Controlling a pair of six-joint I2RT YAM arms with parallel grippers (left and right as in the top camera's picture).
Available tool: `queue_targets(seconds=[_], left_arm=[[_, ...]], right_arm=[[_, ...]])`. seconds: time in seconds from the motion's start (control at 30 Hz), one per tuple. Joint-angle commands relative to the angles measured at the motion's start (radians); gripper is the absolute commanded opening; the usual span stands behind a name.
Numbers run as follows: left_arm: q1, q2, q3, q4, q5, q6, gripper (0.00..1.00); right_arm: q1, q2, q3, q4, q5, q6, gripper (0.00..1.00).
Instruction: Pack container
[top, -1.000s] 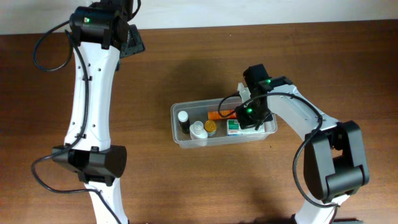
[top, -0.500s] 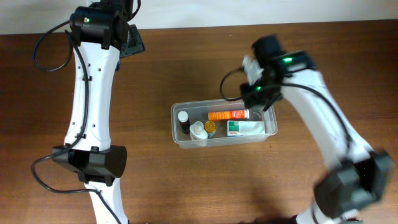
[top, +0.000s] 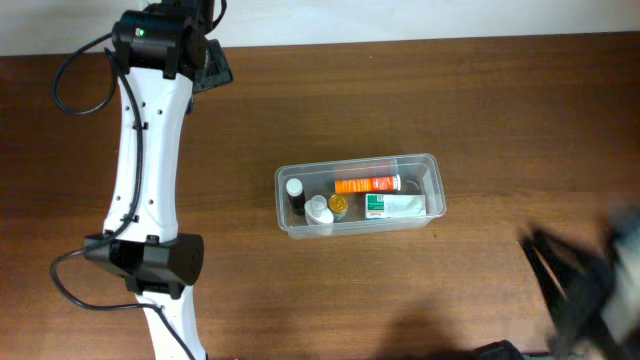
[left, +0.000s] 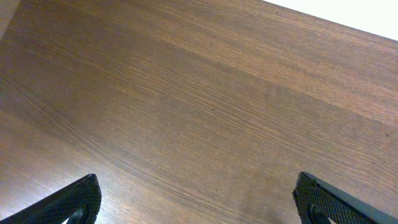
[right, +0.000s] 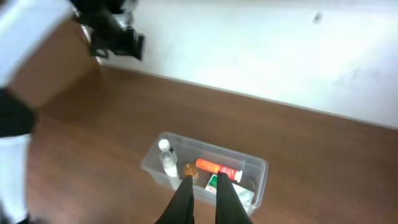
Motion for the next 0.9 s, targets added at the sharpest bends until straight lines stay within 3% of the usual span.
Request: queue_targets(seconds=[0.0, 0.27, 0.53, 0.6, 0.63, 0.67, 0.87], left_arm=[[0.005, -0.008, 0.006, 0.001, -0.014, 0.013, 0.99], [0.005, -0.008, 0.006, 0.001, -0.014, 0.013, 0.99], [0.005, -0.008, 0.006, 0.002, -0.014, 0.013, 0.99], [0.005, -0.008, 0.006, 0.001, -0.014, 0.013, 0.99], [0.005, -0.008, 0.006, 0.002, -0.014, 0.013, 0.99], [0.005, -0.008, 0.006, 0.002, -0.014, 0.013, 1.0], [0.005, -0.008, 0.006, 0.001, -0.014, 0.013, 0.99]], right_arm=[[0.008, -0.172, -0.008, -0.047, -0.002, -0.008, 0.08], [0.008, -0.518, -0.007, -0.048, 0.019, -0.008, 0.11], [0.009, -0.745, 0.01, -0.059, 0.056, -0.008, 0.13], [0.009, -0.735, 0.078, -0.103, 0.082, -0.008, 0.34], [0.01, -0.736, 0.09, -0.103, 0.089, -0.008, 0.89], [0.01, -0.737, 0.102, -0.104, 0.092, -0.008, 0.98], [0.01, -0.737, 0.048, -0.087, 0.132, -0.013, 0.98]])
